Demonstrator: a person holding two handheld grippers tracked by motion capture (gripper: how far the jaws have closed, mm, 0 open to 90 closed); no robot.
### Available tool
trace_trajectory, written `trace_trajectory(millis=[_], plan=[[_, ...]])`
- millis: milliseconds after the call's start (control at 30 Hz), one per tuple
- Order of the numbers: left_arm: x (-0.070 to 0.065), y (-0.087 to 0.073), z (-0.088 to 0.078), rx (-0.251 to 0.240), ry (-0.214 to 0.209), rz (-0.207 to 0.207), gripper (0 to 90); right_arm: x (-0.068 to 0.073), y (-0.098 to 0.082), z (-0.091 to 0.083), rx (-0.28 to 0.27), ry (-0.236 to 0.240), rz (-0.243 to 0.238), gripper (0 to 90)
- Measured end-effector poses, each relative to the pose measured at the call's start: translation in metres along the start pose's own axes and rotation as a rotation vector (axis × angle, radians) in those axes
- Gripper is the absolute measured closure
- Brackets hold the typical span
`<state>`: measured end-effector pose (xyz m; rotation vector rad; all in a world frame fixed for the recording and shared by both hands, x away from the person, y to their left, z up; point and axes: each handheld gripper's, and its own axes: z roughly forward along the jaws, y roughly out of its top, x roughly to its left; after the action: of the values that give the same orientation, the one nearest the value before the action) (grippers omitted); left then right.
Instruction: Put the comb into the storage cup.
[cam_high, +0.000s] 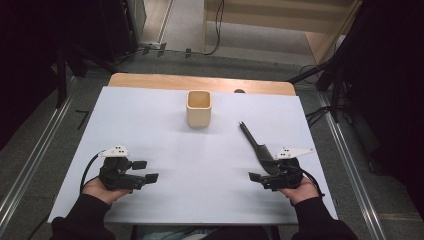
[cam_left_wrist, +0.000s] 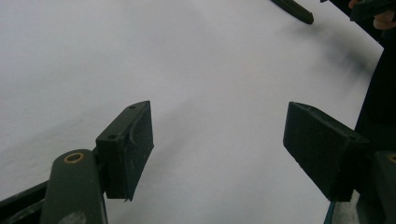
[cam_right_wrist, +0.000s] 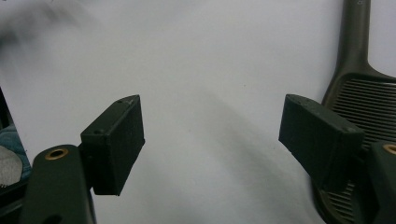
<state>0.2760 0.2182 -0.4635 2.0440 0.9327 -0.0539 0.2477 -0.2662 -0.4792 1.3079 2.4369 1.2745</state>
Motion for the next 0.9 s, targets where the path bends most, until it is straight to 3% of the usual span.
trace_trajectory(millis=[900], plan=[[0.0013, 0.0005, 0.0012, 0.014, 0.020, -0.010, 25.0, -0.0008, 0.0009, -0.0002, 0.001, -0.007, -0.006, 20.4]])
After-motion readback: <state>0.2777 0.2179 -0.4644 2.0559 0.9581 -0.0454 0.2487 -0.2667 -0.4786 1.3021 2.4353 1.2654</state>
